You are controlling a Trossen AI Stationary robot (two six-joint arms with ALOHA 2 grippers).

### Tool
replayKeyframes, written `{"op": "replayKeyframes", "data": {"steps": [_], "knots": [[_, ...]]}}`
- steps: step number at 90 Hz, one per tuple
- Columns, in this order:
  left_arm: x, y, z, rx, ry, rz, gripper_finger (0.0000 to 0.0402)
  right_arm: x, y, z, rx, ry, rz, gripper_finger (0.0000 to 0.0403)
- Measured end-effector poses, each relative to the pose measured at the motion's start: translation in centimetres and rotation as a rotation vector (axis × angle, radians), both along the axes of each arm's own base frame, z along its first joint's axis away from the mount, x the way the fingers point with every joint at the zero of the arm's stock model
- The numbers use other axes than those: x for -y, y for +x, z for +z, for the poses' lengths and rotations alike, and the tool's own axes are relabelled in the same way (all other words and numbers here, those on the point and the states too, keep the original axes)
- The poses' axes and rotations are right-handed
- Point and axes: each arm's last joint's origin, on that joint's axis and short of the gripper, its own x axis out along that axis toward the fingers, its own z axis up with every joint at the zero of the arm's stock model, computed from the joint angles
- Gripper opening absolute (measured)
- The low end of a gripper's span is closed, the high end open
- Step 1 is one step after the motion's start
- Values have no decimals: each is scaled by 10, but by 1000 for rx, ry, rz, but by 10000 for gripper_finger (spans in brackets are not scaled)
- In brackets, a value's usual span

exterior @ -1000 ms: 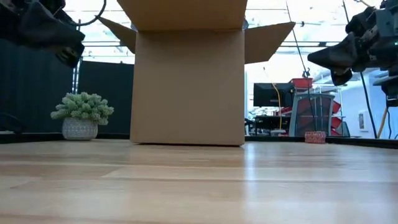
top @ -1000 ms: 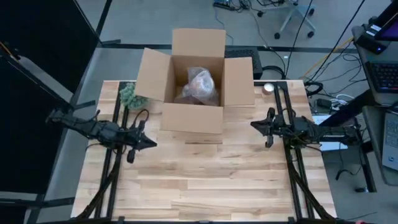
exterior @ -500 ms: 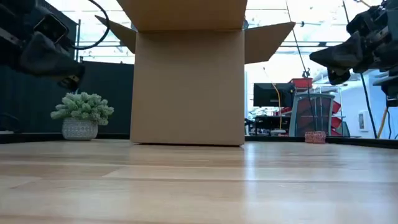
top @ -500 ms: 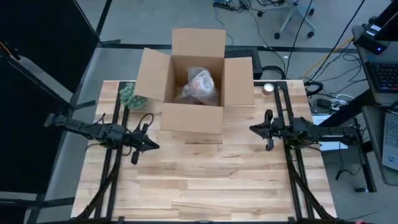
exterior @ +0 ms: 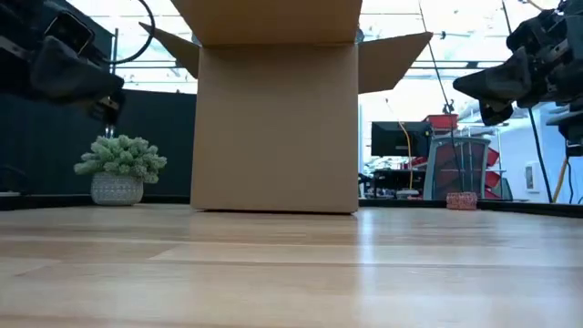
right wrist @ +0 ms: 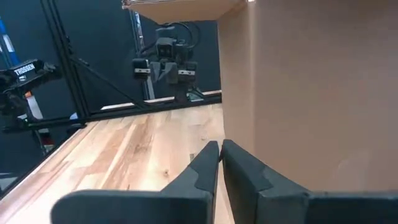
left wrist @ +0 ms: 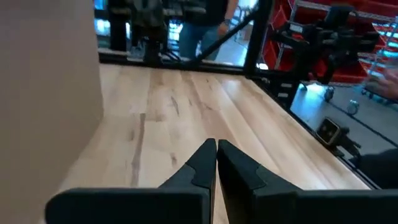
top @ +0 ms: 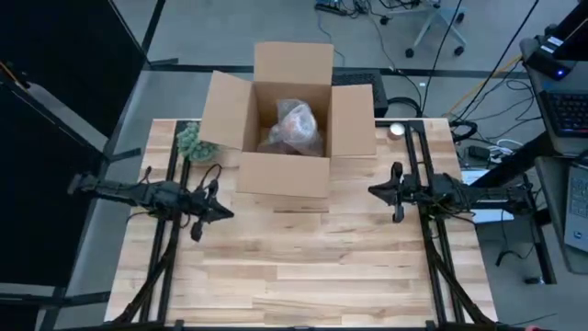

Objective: Wrap mug
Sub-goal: Return to Home Position

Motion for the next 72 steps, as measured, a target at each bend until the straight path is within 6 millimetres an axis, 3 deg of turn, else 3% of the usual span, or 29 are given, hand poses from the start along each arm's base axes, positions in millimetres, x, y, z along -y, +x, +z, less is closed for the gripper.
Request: {"op": "replayKeyframes", "data": {"steps": [72], "knots": [[-22, -1, 1, 18, 1, 205, 4, 0, 0, 0, 1, 0, 0, 9]]}}
